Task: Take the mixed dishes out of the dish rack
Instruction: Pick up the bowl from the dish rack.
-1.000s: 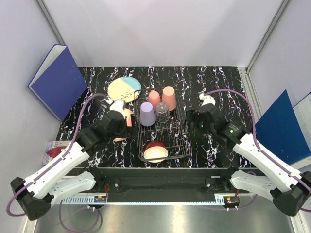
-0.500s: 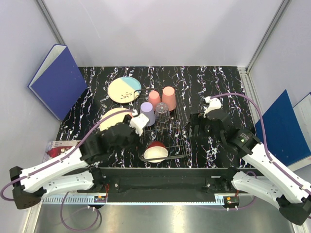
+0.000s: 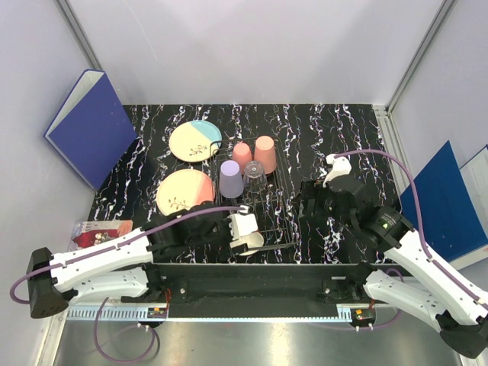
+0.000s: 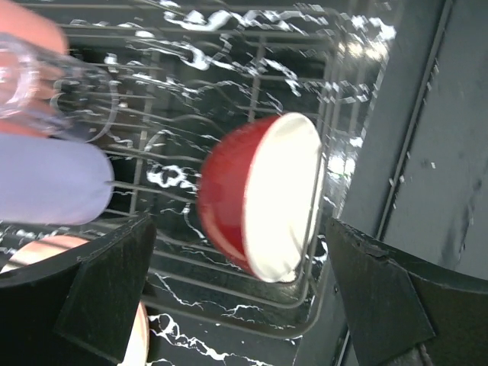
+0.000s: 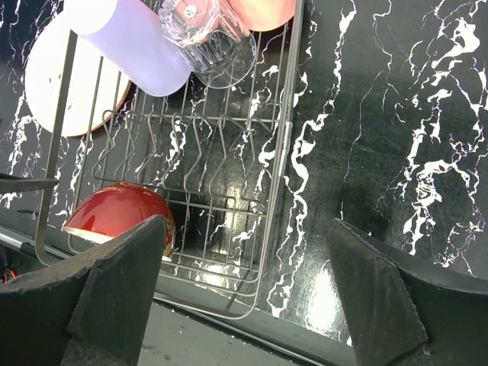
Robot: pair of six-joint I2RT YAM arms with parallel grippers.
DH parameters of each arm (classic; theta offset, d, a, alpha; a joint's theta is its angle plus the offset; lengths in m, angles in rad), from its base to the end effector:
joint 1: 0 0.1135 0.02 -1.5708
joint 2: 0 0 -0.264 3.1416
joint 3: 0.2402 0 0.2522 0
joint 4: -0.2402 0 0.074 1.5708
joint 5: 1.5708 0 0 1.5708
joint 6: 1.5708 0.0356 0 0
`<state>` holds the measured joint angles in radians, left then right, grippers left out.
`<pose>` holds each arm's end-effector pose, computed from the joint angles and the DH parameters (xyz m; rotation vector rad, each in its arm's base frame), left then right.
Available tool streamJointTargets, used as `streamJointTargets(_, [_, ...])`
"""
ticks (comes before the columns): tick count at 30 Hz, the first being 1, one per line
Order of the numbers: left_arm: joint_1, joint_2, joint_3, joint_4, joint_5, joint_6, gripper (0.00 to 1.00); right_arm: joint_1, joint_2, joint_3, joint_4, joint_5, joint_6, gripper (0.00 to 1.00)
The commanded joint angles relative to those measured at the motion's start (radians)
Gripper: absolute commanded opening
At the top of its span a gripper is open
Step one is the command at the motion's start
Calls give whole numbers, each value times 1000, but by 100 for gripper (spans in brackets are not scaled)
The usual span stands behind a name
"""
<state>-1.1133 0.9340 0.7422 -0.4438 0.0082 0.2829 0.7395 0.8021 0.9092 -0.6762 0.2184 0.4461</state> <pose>0.0895 -0.1824 0.2729 1.4477 1.7181 -0.4661 0.1273 0.1056 0.3305 -0.1872 2.1524 0.4635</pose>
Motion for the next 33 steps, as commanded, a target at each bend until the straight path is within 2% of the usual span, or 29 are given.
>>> streamJointTargets(1, [-11,-3,-6,97,53,56,97,8,-7,-4,21,10,9,94])
streamJointTargets(8, [-11,51,-33,120,-7,90,94,8,0,-12,33,-2,17,94])
streamJointTargets(9, [-11,66,-41,138,-61,90,94,8,2,-13,36,-4,16,94])
streamJointTargets(13, [-10,98,-58,172,-109,88,90,6,3,-16,38,-1,17,94])
streamJointTargets(19, [-11,144,-49,174,-188,85,72,8,8,-26,41,4,20,95])
streamJointTargets(22, [-11,134,-47,172,-183,81,58,9,8,-29,41,1,22,95])
streamJointTargets(23, [-11,128,-49,172,-180,79,47,8,8,-30,44,1,20,95])
streamJointTargets(26, [-11,120,-47,162,-172,73,34,8,9,-30,46,1,20,95])
streamJointTargets(27, [-10,117,-47,159,-168,75,26,8,8,-32,46,1,20,95])
streamJointTargets(29, [-11,114,-46,149,-157,70,18,8,6,-32,44,1,20,95])
streamJointTargets(30, [-10,114,-44,148,-155,68,7,8,6,-33,46,4,19,95])
streamJointTargets(31, [-11,112,-41,143,-154,67,2,8,6,-33,46,3,22,95])
streamJointTargets(33, [-11,108,-38,131,-152,64,0,8,6,-35,44,2,22,95])
